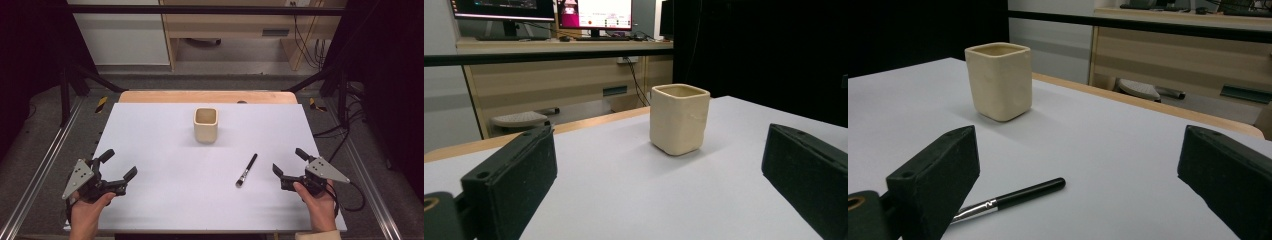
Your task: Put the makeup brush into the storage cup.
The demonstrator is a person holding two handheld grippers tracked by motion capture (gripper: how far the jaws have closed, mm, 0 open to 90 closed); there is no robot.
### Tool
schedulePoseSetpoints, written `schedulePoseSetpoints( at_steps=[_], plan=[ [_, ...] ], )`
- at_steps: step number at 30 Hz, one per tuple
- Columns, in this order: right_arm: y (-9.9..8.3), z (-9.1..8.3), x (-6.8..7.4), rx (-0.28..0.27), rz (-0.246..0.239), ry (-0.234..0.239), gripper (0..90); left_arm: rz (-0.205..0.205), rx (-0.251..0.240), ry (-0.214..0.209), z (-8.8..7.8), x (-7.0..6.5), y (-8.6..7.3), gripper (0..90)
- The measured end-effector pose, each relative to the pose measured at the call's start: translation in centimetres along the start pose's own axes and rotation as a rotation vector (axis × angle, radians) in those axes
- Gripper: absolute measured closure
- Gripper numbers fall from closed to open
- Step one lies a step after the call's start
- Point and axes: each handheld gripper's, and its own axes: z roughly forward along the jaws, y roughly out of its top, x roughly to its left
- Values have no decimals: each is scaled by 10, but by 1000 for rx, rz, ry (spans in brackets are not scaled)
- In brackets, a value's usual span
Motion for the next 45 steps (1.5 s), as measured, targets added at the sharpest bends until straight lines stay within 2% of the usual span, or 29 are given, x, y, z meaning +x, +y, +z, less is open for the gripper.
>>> schedulePoseSetpoints(
  at_steps=[8,20,24,27,33,39,43,45],
  plan=[
    [0,-1,1,-2,0,2,35,-9,19,-16,0,-2,0,37],
    [-1,0,2,1,-1,-19,35,-42,60,0,2,-2,-2,31],
    [-1,-1,2,-10,2,-19,37,-42,57,8,4,-5,-3,29],
    [-1,-1,2,-12,2,-19,37,-50,51,-7,5,-7,-3,29],
    [0,-2,2,-14,-5,-23,36,-29,70,-28,8,-17,-2,29],
    [2,-10,6,-23,-5,-21,35,-30,83,-38,11,-28,-1,28],
    [2,-13,7,-14,-9,-19,33,-12,87,-40,13,-36,-1,26],
    [2,-15,6,15,15,-21,32,-6,93,-35,14,-39,-2,23]
  ],
)
